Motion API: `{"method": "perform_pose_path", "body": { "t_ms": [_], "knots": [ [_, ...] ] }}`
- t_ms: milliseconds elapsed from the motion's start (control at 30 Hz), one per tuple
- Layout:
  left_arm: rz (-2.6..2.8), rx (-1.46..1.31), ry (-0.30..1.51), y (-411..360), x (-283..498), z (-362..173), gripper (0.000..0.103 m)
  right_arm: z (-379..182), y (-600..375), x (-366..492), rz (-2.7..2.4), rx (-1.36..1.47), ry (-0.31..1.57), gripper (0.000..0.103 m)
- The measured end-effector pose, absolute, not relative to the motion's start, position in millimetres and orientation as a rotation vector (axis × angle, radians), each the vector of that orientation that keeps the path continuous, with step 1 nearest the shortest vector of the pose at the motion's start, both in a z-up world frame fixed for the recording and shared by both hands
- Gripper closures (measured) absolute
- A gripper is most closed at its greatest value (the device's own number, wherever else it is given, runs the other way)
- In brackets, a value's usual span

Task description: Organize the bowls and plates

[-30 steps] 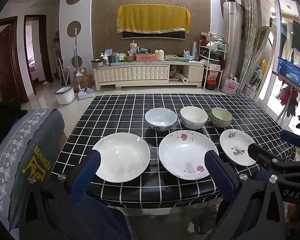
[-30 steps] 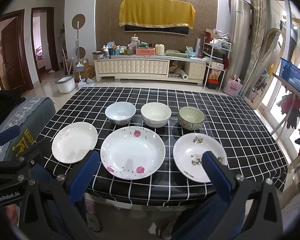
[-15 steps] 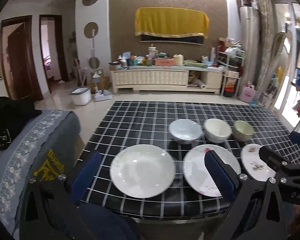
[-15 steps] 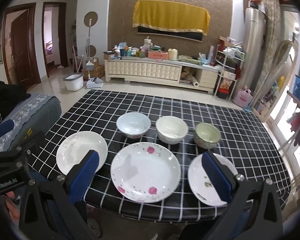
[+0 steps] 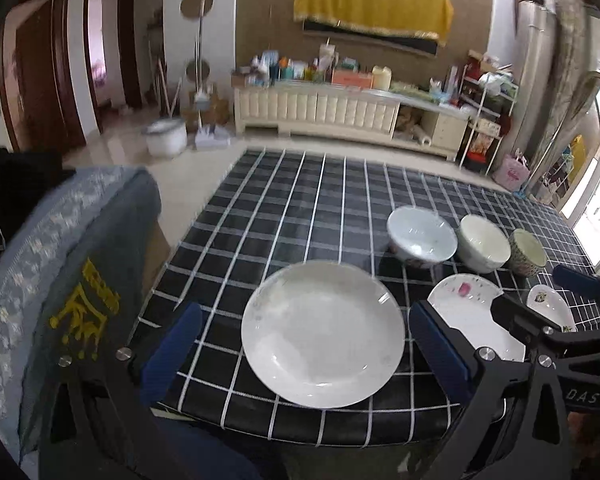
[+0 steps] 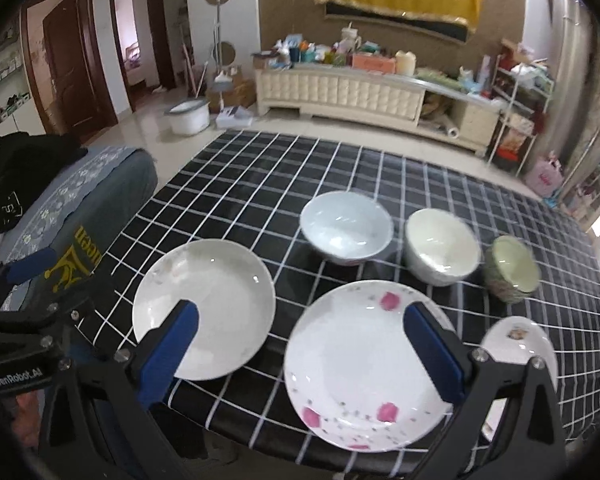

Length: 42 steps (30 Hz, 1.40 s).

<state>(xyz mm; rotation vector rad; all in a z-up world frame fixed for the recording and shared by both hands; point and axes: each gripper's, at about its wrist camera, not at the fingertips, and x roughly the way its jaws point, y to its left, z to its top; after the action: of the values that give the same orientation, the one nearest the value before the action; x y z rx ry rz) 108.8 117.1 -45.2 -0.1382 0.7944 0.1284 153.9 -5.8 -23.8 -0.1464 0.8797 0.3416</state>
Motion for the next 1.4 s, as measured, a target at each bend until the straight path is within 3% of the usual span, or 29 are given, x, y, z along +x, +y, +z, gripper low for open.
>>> {"method": "perform_pose_path", "body": {
  "t_ms": [533,667,767,867,1000,1167,1233,1300,1400],
  "knots": [
    [0.079,-0.162,0.950,157.6,152.6,-113.4,0.000,-84.7,43.5,200.6,0.424,-0.231,1.030,0.001],
    [0.113,-0.112,1.009,164.5,163.9,-130.0,0.000,-97.8,52.9,211.8,0.444,-0.253,1.070,0.004],
    [0.116,-0.150,1.046,174.4,171.1,-142.6,0.003,-105.5,58.9,215.4,0.443,-0.295,1.083,0.013],
    [0.117,-0.196,1.066,182.9,173.4,-151.7,0.012,-115.9,61.4,219.5,0.459,-0.298,1.122,0.020],
    [0.086,-0.218,1.135,185.3,176.3,-165.2,0.045,-123.6,63.3,218.4,0.464,-0.309,1.143,0.033],
    [0.090,-0.242,1.198,187.9,177.9,-182.5,0.068,-132.1,61.1,220.0,0.451,-0.301,1.183,0.044],
    [0.083,-0.266,1.222,189.0,178.2,-189.8,0.073,-136.1,59.5,220.7,0.439,-0.297,1.201,0.047],
    [0.061,-0.295,1.211,189.2,177.5,-190.9,0.078,-140.1,57.0,222.0,0.427,-0.285,1.217,0.057],
    [0.058,-0.290,1.206,185.9,176.4,-190.9,0.078,-142.6,55.5,222.7,0.447,-0.244,1.229,0.064]
  ]
}}
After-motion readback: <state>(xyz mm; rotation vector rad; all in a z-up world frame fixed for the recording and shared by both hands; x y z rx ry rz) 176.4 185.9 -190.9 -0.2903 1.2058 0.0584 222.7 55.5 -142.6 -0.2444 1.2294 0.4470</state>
